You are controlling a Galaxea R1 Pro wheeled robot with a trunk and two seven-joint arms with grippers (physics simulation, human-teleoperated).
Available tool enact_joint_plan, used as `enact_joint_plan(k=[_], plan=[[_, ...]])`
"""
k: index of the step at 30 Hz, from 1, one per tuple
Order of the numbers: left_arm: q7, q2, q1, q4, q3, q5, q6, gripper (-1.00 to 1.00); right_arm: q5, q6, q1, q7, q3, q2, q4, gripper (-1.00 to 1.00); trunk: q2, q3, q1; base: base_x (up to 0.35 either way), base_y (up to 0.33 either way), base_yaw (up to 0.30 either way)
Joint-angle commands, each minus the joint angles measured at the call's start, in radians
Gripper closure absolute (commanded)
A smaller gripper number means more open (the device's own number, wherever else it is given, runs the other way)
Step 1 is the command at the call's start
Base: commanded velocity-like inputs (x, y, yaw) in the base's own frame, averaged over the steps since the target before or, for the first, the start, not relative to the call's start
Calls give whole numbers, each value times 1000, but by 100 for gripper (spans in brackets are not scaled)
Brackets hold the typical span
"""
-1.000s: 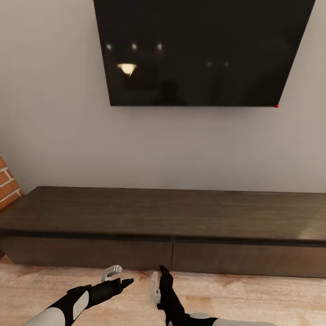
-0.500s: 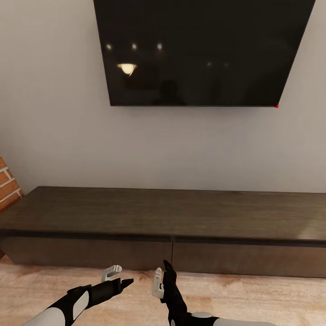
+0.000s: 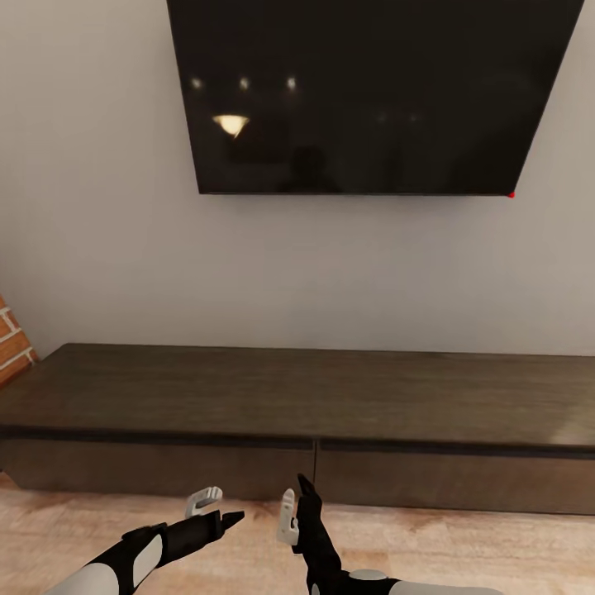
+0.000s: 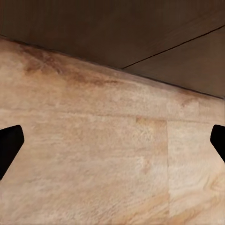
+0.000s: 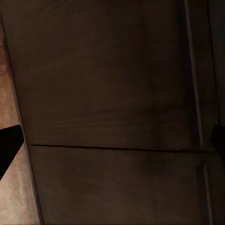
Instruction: Place each of the two pumpkins and all three candles from the living room inside a cabinet in the living room (use any cabinet), then make sure every cabinet is closed, and position the cauldron so it is next to a table in the living room.
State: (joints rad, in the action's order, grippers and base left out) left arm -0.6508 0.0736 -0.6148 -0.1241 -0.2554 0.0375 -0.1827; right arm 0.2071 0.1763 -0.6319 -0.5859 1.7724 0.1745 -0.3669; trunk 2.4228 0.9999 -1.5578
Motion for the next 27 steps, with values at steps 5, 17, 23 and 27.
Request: enact_joint_plan(k=[5, 17, 23, 27], plan=[[-4, 0, 0, 0, -4, 4, -5, -100, 8, 9, -2, -6, 9, 0, -1, -100, 0, 1, 0, 52, 0, 0], [-4, 0, 0, 4, -4, 4, -4, -100, 9, 9, -1, -5, 9, 0, 0, -100, 0, 1, 0, 131, 0, 0], [-4, 0, 0, 4, -4, 4, -4, -100, 9, 9, -1, -5, 9, 0, 2, -100, 0, 1, 0, 18, 0, 0], [-4, 0, 0, 4, -4, 4, -4, -100, 9, 8, -1, -5, 9, 0, 2, -100, 0, 1, 0, 1, 0, 0]])
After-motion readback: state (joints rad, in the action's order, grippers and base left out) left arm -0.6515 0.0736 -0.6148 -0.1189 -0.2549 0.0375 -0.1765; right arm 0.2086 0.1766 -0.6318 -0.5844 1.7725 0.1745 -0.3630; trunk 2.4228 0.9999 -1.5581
